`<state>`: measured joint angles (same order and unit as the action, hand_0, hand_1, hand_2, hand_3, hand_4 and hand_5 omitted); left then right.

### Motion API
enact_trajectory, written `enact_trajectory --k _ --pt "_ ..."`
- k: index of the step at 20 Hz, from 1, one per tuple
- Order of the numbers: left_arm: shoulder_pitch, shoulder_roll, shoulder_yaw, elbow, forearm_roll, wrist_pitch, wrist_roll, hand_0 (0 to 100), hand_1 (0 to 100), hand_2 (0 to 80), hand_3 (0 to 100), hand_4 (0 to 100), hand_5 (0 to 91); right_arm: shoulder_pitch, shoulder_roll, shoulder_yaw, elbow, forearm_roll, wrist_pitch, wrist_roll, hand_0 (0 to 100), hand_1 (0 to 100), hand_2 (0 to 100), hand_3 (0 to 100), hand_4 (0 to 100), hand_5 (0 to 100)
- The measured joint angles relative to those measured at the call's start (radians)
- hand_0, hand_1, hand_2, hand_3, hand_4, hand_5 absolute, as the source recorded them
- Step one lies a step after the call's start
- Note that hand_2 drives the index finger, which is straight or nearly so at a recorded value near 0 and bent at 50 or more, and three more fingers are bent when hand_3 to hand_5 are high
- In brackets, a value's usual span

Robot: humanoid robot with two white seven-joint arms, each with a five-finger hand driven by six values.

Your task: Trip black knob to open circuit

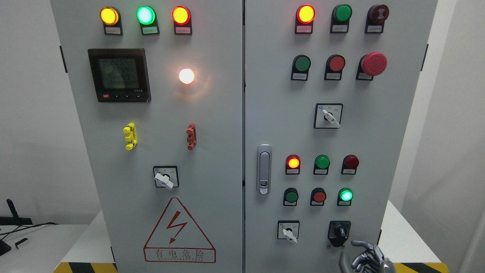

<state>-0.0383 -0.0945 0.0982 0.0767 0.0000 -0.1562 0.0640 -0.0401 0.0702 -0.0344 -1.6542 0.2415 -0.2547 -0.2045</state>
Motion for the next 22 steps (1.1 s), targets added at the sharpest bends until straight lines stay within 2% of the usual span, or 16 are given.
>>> enact_trajectory --k 2,4,5,6,7,10,13,18,22 --pt "0.0 0.0 0.0 0.0 0.0 0.0 0.0 12 39 0.0 0 0 0.0 0.04 -0.01 -0.001 -0.008 -0.006 -0.062 0.038 34 38 13 39 34 41" --pt "0.0 0.0 0.0 0.0 0.0 0.0 0.0 12 39 0.0 0 0 0.0 0.087 -0.021 -0.001 -0.024 -0.03 -0.092 0.087 32 30 0 21 14 20" --pt "0.0 0.0 0.0 0.0 0.0 0.0 0.0 12 39 0.0 0 0 0.0 0.11 -0.025 0.002 -0.033 -0.048 -0.101 0.12 32 27 0 16 10 15" --pt "0.0 0.0 0.0 0.0 0.0 0.0 0.0 12 39 0.0 0 0 0.0 0.135 -0.029 0.005 -0.043 -0.069 -0.108 0.155 28 21 0 7 0 5" --pt "0.0 0.0 0.0 0.0 0.0 0.0 0.0 12 39 0.0 0 0 0.0 0.155 -0.032 0.008 -0.052 -0.087 -0.11 0.183 25 19 0 3 0 0" --pt "0.0 0.0 0.0 0.0 0.0 0.0 0.0 12 39 0.0 0 0 0.0 0.2 -0.041 0.014 -0.079 -0.138 -0.113 0.232 26 13 0 0 0 0" --pt "0.0 0.0 0.0 0.0 0.0 0.0 0.0 12 39 0.0 0 0 0.0 0.227 -0.06 0.017 -0.104 -0.182 -0.102 0.25 27 9 0 0 0 0" --pt "0.0 0.0 0.0 0.0 0.0 0.0 0.0 12 39 0.0 0 0 0.0 0.261 -0.094 0.008 -0.152 -0.24 -0.047 0.254 28 0 0 0 0 0" --pt "0.0 0.0 0.0 0.0 0.0 0.0 0.0 12 39 0.0 0 0 0.0 0.29 -0.121 0.001 -0.186 -0.283 -0.036 0.257 24 0 0 0 0 0"
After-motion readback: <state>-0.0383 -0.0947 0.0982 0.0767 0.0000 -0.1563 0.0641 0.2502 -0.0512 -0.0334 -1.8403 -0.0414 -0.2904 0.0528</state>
